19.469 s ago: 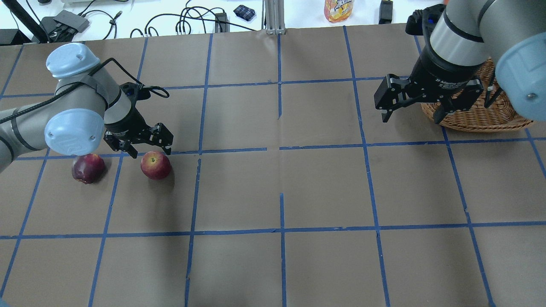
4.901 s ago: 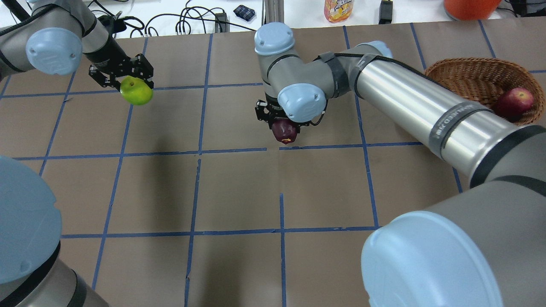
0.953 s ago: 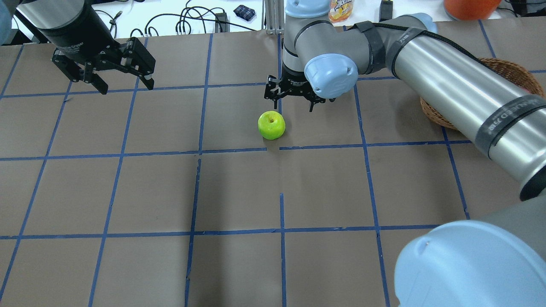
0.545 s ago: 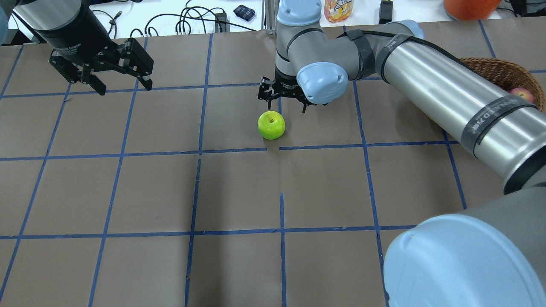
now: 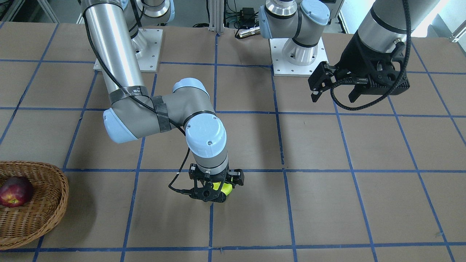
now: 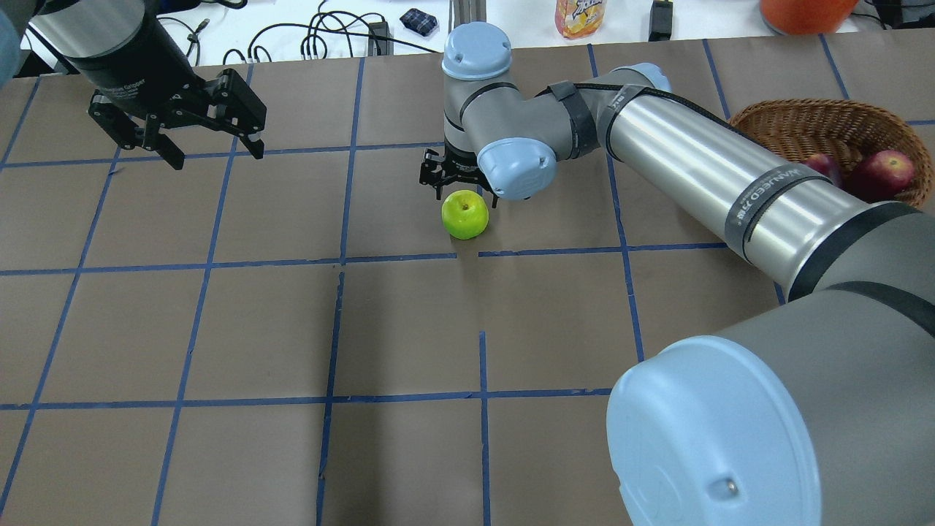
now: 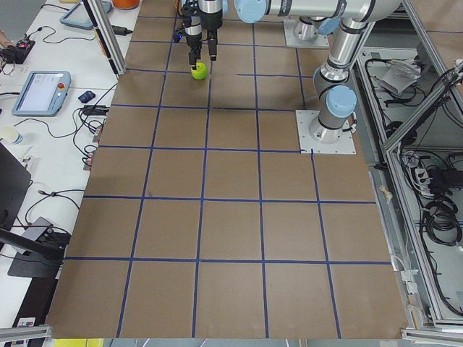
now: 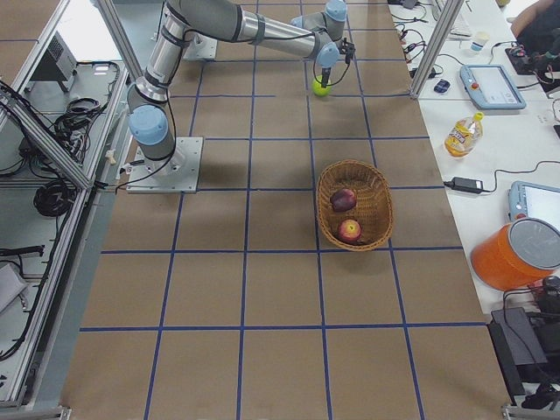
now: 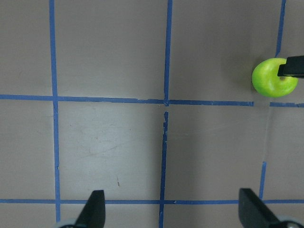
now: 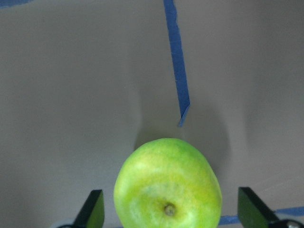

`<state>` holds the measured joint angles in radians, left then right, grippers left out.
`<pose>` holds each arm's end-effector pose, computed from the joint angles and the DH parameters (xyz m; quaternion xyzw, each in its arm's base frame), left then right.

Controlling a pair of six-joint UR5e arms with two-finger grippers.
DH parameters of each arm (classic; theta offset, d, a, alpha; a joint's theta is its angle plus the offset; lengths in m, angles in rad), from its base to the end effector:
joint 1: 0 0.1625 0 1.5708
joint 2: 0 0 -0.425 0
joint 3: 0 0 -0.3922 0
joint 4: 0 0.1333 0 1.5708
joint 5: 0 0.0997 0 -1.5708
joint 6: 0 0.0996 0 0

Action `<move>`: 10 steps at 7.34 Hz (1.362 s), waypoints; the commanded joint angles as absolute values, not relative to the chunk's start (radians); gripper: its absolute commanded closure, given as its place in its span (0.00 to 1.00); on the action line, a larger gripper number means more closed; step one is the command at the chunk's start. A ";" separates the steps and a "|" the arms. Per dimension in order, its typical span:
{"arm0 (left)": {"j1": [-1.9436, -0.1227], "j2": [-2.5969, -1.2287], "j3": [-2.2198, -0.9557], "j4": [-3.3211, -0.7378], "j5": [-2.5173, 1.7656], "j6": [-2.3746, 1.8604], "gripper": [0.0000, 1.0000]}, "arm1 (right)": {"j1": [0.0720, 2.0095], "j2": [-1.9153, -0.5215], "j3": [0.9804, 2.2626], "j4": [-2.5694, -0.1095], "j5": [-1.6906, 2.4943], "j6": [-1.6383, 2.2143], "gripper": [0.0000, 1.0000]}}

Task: Put all apples into basket
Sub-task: 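Lower the right gripper onto the green apple and close it, then carry the green apple to the basket and release it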

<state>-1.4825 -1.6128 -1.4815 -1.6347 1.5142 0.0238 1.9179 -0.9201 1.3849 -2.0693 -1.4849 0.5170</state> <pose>-0.0936 -0.5179 0.5046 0.0325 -0.9990 -0.0067 0.0287 0.3753 -0.6204 0.2290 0.0840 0.9954 0.0027 0.0460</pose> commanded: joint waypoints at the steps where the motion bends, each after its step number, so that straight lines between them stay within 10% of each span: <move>1: -1.483 -1.618 -1.480 -1.632 1.511 -0.002 0.00 | 1.919 -0.893 1.384 -2.071 -1.485 0.517 0.00; 4: -1.485 -1.617 -1.482 -1.634 1.513 -0.002 0.00 | 1.928 -0.859 1.384 -2.083 -1.483 0.515 0.01; 6: -1.489 -1.618 -1.492 -1.628 1.513 -0.003 0.00 | 1.928 -0.857 1.384 -2.111 -1.482 0.512 0.97; 10: -1.489 -1.612 -1.496 -1.628 1.511 -0.005 0.00 | 1.869 -1.007 1.377 -1.993 -1.505 0.497 1.00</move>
